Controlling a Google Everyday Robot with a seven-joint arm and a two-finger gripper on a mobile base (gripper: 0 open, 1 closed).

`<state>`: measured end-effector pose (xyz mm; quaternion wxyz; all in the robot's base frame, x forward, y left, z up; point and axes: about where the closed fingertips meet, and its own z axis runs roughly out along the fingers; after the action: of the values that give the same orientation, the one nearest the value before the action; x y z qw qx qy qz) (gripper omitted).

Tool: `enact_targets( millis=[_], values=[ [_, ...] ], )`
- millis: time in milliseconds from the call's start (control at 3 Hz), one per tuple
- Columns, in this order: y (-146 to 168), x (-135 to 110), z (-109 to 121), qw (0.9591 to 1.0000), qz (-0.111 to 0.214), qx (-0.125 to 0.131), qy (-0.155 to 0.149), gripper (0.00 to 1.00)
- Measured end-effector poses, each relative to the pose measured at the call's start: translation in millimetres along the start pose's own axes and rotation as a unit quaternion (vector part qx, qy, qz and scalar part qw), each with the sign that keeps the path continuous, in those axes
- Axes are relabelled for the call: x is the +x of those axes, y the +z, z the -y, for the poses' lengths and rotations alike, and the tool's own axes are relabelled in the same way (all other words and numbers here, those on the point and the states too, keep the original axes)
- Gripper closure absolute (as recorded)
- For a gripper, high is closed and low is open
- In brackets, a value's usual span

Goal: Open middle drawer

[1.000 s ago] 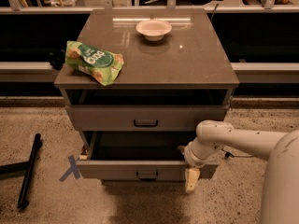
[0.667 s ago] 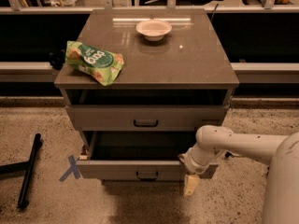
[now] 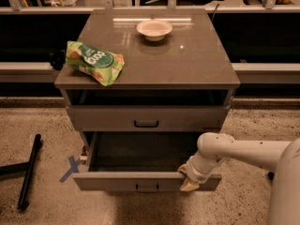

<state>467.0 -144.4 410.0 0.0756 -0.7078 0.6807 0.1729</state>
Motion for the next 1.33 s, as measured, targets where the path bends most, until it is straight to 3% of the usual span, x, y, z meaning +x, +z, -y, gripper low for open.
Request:
enact_targets(
  millis=[333, 667, 1000, 1333],
  values=[
    [0.0, 0.0, 0.0, 1.0000, 0.000, 0.000, 0.000, 0.93],
    [-9.3, 3.4, -14.4, 0.9999, 0.005, 0.015, 0.004, 1.00],
    [-8.6, 3.6, -14.3, 0.9999, 0.005, 0.015, 0.004, 1.00],
    [-1.5, 3.8, -32.9, 0.9992, 0.024, 0.029, 0.014, 1.00]
  ],
)
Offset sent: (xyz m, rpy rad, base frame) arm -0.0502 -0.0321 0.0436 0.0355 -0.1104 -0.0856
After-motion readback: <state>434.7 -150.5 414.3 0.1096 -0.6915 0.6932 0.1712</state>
